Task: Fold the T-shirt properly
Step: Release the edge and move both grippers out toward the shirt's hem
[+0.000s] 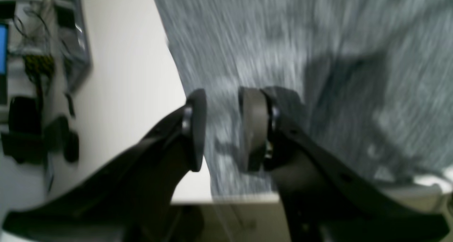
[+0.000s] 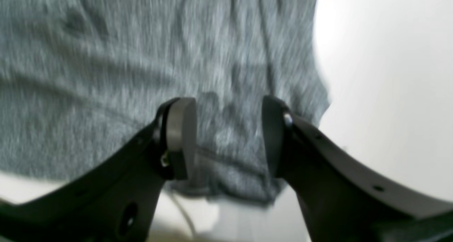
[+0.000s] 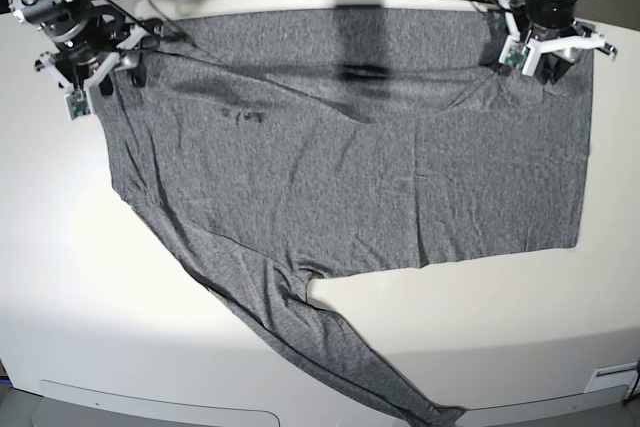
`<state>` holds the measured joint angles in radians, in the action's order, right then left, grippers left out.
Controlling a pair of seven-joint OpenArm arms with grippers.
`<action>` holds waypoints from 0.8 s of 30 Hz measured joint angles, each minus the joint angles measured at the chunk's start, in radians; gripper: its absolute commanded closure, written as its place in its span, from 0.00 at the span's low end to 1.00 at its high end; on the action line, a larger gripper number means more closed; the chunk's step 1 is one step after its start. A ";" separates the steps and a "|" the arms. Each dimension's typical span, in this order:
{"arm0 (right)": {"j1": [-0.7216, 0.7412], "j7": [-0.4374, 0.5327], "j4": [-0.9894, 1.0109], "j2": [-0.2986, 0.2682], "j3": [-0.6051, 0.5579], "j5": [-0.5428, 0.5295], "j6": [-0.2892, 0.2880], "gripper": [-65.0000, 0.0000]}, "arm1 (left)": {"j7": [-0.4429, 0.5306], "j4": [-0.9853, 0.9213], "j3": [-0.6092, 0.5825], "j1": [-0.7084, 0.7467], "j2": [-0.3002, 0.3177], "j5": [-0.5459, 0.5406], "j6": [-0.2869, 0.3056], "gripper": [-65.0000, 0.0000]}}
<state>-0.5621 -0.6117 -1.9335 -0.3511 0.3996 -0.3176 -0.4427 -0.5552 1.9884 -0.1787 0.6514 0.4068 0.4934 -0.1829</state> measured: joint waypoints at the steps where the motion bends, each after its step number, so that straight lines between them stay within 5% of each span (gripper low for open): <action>1: 0.013 0.014 0.000 0.000 0.000 0.000 0.000 0.56 | 0.021 0.013 0.000 0.000 0.000 0.000 0.000 0.72; 5: 0.063 0.027 0.000 0.001 0.000 -0.032 -0.001 0.56 | 0.169 0.019 0.000 -0.002 0.000 0.001 0.002 0.72; 8: 0.117 0.020 0.000 0.006 0.000 -0.083 -0.019 0.56 | 0.190 0.018 0.000 -0.048 -0.001 0.001 0.003 0.72; 12: 0.214 -0.129 0.000 0.020 0.000 -0.187 -0.101 0.56 | 0.135 0.018 -0.001 -0.166 -0.003 -0.001 0.005 0.72; 16: 0.293 -0.288 0.000 0.024 -0.001 -0.266 -0.116 0.56 | 0.110 0.018 -0.001 -0.265 -0.003 -0.002 0.003 0.72; 21: 0.358 -0.329 -0.001 0.022 0.000 -0.333 -0.116 0.30 | 0.113 0.018 -0.002 -0.357 -0.003 -0.111 0.002 0.43; 24: 0.382 -0.328 -0.001 0.022 -0.001 -0.365 -0.116 0.27 | 0.110 0.018 -0.003 -0.400 -0.003 -0.208 0.001 0.31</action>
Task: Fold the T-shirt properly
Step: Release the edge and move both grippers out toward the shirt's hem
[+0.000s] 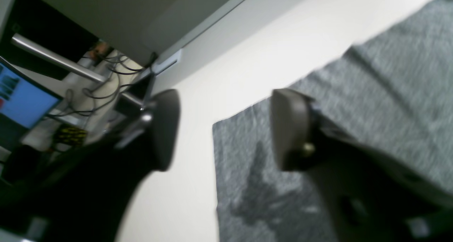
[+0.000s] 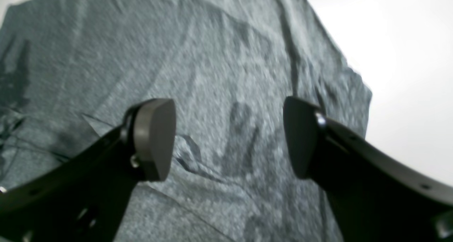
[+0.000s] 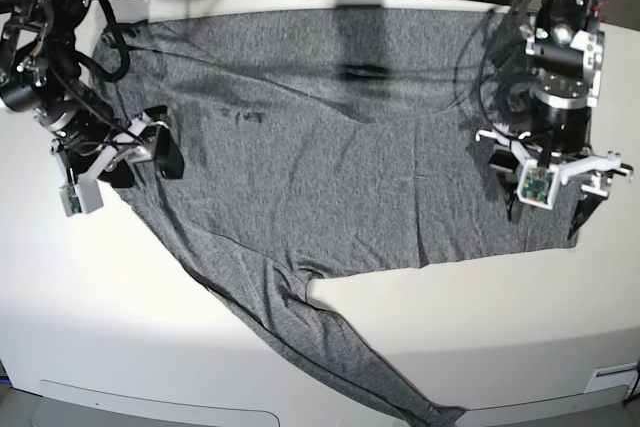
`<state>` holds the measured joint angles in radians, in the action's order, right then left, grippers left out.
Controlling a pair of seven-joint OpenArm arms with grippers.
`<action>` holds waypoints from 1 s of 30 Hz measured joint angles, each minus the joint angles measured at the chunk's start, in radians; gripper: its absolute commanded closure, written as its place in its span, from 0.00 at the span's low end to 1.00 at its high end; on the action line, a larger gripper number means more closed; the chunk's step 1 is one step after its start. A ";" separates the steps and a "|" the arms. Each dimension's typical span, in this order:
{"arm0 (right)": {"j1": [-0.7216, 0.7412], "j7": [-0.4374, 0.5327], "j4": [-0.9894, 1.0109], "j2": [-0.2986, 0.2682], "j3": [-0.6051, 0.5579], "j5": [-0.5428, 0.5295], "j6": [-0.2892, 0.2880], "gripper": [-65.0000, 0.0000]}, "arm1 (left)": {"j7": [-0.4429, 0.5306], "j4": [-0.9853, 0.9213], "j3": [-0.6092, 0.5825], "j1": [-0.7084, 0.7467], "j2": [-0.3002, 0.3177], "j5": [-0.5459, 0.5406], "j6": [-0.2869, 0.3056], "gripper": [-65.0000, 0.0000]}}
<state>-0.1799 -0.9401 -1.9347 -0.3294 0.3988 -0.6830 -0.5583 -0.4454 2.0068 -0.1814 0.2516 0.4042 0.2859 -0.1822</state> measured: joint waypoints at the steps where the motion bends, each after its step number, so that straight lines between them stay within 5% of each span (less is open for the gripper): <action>1: 0.009 0.000 0.000 0.000 0.000 -0.011 0.000 0.27 | 0.000 0.000 0.000 -0.014 0.000 -0.040 -0.002 0.31; 6: 0.071 0.004 0.000 0.001 0.001 -0.134 -0.008 0.27 | -0.003 0.000 -0.001 -0.097 0.000 -0.119 -0.002 0.31; 9: 0.122 0.007 0.000 0.000 0.001 -0.154 -0.064 0.27 | -0.016 0.000 -0.001 -0.146 0.000 -0.086 -0.002 0.31; 17: 0.195 0.007 -0.001 0.012 0.001 -0.137 -0.067 0.27 | -0.080 0.000 -0.001 -0.233 0.000 0.010 -0.001 0.31; 30: 0.291 0.015 -0.001 0.287 0.006 -0.105 -0.066 0.27 | -0.139 -0.003 -0.001 -0.356 0.000 0.001 0.005 0.31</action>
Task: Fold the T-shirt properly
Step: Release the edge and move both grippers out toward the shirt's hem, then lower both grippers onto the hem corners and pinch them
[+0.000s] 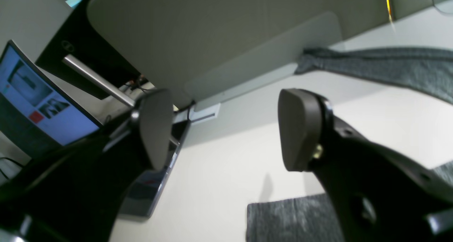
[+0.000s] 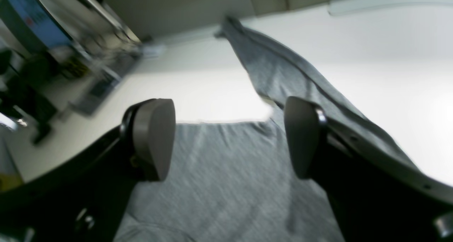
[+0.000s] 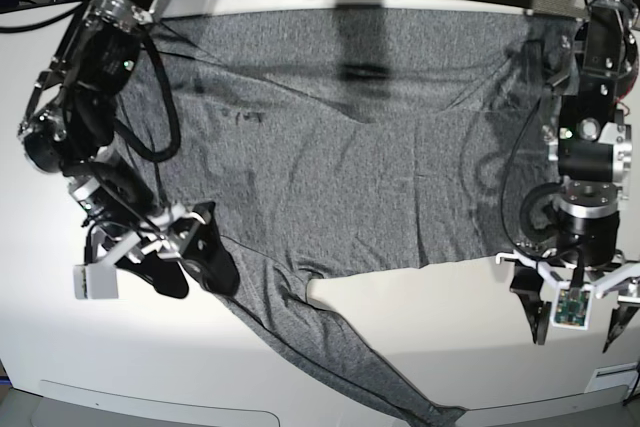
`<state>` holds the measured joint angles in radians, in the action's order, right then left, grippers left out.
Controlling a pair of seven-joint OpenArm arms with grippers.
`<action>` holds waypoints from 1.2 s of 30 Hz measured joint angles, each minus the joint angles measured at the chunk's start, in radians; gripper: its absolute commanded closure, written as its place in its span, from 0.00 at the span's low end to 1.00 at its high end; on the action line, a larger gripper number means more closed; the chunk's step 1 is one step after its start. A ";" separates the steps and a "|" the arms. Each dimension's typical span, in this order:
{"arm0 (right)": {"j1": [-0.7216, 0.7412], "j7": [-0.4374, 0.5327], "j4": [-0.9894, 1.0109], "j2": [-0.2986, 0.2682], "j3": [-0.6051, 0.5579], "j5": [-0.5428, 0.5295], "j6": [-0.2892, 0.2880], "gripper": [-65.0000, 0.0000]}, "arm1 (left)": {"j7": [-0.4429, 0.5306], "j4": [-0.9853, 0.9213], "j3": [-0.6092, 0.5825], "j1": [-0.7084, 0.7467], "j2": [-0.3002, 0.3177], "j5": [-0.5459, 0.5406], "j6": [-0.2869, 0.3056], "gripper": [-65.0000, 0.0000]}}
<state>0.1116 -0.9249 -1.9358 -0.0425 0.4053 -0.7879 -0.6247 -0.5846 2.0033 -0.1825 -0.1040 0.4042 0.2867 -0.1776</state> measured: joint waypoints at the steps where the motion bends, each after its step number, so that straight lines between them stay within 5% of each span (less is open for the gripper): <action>1: 0.011 -0.001 0.000 0.019 0.000 0.000 0.000 0.27 | -0.007 -0.009 0.000 -0.012 0.000 -0.010 0.048 0.31; 5: 0.072 -0.044 0.000 0.060 0.000 0.000 0.000 0.27 | -0.019 -0.119 -0.002 -0.075 -0.003 -0.063 0.269 0.31; 11: 0.119 -0.088 0.000 0.060 0.001 0.081 0.000 0.27 | 0.007 -0.441 -0.001 -0.231 0.000 -0.132 0.305 0.31; 15: 0.118 -0.098 -0.002 0.060 0.001 0.079 0.000 0.27 | 0.002 -0.713 -0.002 -0.382 0.019 -0.227 0.496 0.31; 19: 0.118 -0.117 -0.002 0.048 0.000 0.079 0.000 0.27 | -0.035 -0.995 -0.002 -0.539 0.058 -0.253 0.613 0.31; 26: 0.118 -0.148 -0.002 0.029 0.001 0.076 0.000 0.27 | -0.011 -1.498 0.002 -0.747 0.177 -0.590 0.882 0.31; 36: 0.118 -0.185 -0.002 0.028 0.000 0.000 -0.001 0.27 | 0.237 -1.820 0.004 -0.710 0.165 -0.716 0.868 0.31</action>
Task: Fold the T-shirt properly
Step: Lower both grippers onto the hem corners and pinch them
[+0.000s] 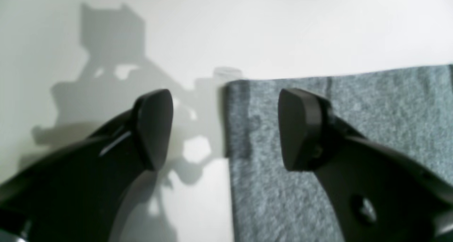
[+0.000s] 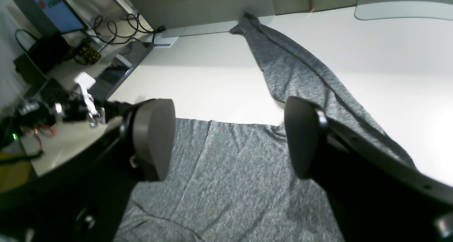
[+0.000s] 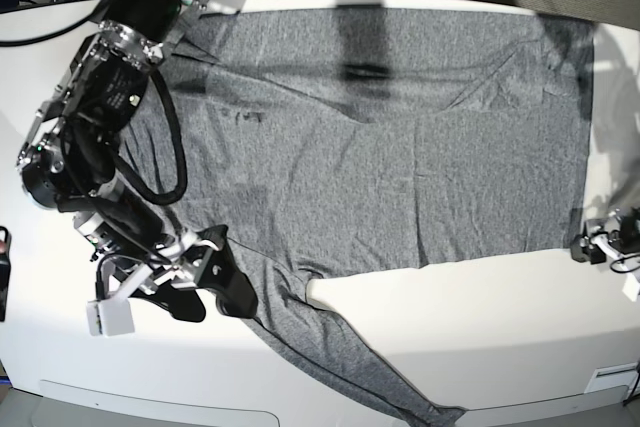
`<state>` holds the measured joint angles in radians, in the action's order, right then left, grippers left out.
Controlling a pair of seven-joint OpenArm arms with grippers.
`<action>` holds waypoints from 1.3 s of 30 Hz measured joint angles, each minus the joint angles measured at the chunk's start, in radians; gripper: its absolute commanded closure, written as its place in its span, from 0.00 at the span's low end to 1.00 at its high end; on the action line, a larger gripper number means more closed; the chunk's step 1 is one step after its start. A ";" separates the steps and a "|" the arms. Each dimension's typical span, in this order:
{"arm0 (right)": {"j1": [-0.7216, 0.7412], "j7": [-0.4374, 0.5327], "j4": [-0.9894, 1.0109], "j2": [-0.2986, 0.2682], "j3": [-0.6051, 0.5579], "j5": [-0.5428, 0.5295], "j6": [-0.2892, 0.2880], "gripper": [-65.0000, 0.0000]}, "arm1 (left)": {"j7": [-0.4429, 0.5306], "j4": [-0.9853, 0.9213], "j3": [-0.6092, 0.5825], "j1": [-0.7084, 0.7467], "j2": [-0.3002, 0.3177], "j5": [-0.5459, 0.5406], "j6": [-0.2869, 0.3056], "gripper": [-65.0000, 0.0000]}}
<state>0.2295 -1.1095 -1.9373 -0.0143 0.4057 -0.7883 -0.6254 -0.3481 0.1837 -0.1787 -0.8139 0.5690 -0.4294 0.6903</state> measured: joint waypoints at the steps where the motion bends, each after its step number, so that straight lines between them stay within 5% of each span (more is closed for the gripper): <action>1: 0.000 -0.007 0.000 0.000 0.000 0.000 0.000 0.27 | 0.028 0.000 0.000 0.016 -0.006 -0.006 0.001 0.31; 13: 0.000 -0.067 0.000 0.006 0.000 -0.037 0.000 0.27 | 0.109 0.004 0.002 0.119 -0.062 -0.027 0.002 0.31; 24: 0.000 -0.074 0.000 0.006 0.000 -0.033 0.000 0.27 | -0.157 0.140 0.002 0.118 -0.096 -0.113 0.001 0.31; 39: 0.000 -0.074 0.000 0.006 0.000 0.026 0.000 0.28 | -0.043 0.158 0.001 0.130 -0.098 -0.103 0.000 0.31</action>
<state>0.2295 -1.1835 -1.9373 -0.0082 0.4061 -0.7624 -0.6254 -0.3916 0.3416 -0.1780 -0.6842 0.4706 -0.5320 0.6903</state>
